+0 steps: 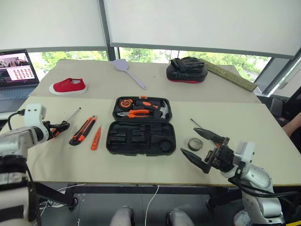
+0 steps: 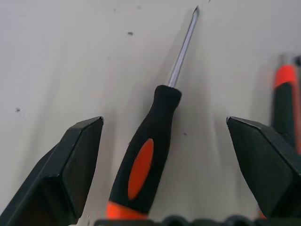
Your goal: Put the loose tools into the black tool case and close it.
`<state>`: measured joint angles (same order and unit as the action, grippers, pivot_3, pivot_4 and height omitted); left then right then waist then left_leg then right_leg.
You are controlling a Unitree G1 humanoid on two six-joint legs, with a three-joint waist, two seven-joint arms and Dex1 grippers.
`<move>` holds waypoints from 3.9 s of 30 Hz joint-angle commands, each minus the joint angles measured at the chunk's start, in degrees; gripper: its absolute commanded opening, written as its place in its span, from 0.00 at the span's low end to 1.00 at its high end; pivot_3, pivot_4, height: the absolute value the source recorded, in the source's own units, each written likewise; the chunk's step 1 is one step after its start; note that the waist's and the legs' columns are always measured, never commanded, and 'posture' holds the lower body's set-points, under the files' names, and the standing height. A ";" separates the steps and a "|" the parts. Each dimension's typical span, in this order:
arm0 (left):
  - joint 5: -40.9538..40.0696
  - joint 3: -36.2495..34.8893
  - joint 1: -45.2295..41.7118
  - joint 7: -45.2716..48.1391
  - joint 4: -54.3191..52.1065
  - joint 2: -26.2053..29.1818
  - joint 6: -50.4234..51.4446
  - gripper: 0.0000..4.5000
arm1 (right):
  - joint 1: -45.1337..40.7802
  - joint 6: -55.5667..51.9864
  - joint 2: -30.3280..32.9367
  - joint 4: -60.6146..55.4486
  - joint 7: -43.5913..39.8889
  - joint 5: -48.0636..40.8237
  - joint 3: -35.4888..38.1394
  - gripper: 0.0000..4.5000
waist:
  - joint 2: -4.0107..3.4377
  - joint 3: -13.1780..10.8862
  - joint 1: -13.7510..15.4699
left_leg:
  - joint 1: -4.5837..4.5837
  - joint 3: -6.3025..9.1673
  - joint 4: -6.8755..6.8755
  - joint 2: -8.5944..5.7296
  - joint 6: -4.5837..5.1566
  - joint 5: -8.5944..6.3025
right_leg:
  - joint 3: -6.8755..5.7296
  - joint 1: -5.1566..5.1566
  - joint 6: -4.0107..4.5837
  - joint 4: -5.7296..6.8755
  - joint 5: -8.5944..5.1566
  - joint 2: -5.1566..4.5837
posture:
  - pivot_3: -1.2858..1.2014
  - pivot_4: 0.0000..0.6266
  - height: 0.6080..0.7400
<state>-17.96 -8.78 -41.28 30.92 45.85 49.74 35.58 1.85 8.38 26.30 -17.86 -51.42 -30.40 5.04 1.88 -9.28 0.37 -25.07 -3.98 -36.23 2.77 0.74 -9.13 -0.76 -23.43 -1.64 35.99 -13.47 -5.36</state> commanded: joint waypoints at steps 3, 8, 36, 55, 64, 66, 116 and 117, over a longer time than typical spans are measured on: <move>5.75 2.23 -6.16 4.11 10.80 0.60 -5.71 0.58 | 0.66 0.87 0.58 -1.77 -0.09 0.77 0.68 1.00 | 0.03 0.00 0.09 | -0.13 0.01 0.00 0.04 0.00 0.00 | 0.00 -0.19 0.04 0.08 -0.03 0.06 | 0.52 0.24 1.00; 4.53 -1.29 -6.64 11.59 12.54 3.27 -12.37 0.20 | 0.55 2.19 0.19 -1.93 0.08 1.14 1.14 1.00 | 0.12 -0.04 0.11 | -0.15 -0.01 -0.05 0.06 -0.03 0.02 | 0.03 -0.22 0.05 0.10 -0.03 0.05 | 0.52 0.24 1.00; 32.23 27.28 -14.71 31.09 0.19 -13.57 -59.32 0.20 | -1.23 -9.95 9.27 -1.01 -2.36 -2.59 6.36 1.00 | 0.35 0.03 0.40 | -0.85 -0.12 -0.69 0.11 0.05 0.04 | 0.23 -0.71 -0.04 0.28 0.21 0.15 | 0.52 0.24 1.00; 14.49 13.64 -13.03 31.89 2.57 -21.73 -52.08 0.70 | 0.94 -11.72 7.95 -3.69 -0.75 -5.14 6.67 1.00 | 0.34 0.04 0.38 | -0.88 -0.05 -0.87 0.09 0.06 0.05 | 0.19 -0.65 -0.09 0.34 0.25 0.12 | 0.52 0.24 1.00; 19.66 18.30 -8.17 28.68 -3.01 -23.83 -40.46 0.05 | 0.85 -11.74 6.98 -3.04 0.45 -4.62 6.81 1.00 | 0.34 0.04 0.32 | -0.84 -0.04 -1.01 0.06 0.06 0.05 | 0.22 -0.66 -0.11 0.60 0.23 0.11 | 0.52 0.24 1.00; 20.67 19.42 -6.18 28.37 -5.78 -23.56 -37.60 0.02 | 1.19 -11.70 6.82 -3.05 0.64 -4.62 6.90 1.00 | 0.33 0.04 0.40 | -0.84 -0.01 -1.05 0.07 0.06 0.05 | 0.21 -0.65 -0.10 0.66 0.23 0.11 | 0.52 0.24 1.00; -17.65 -0.54 28.97 43.61 -49.24 -14.95 -25.98 0.99 | -2.83 -38.10 22.81 11.27 9.00 2.62 12.92 1.00 | -0.12 0.32 0.09 | -0.21 -0.07 -0.85 0.15 0.07 0.03 | 0.55 -0.51 0.18 0.74 -0.23 0.07 | 0.52 0.24 1.00; -17.58 -0.51 29.30 43.07 -49.94 -15.23 -25.93 0.99 | -5.78 -39.39 23.16 13.24 9.07 3.72 10.83 1.00 | -0.12 0.32 0.25 | -0.21 -0.15 -0.85 0.15 0.07 0.03 | 0.56 -0.50 0.24 0.74 -0.22 0.12 | 0.52 0.24 1.00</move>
<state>-34.66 -8.84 -12.21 75.25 -1.62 34.46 9.26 -1.49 -27.92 48.51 -7.34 -43.03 -28.44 18.08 1.76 -8.96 0.62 -25.34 -4.15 -37.06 2.89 0.82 -9.10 -0.17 -23.98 -1.27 36.73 -13.60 -5.25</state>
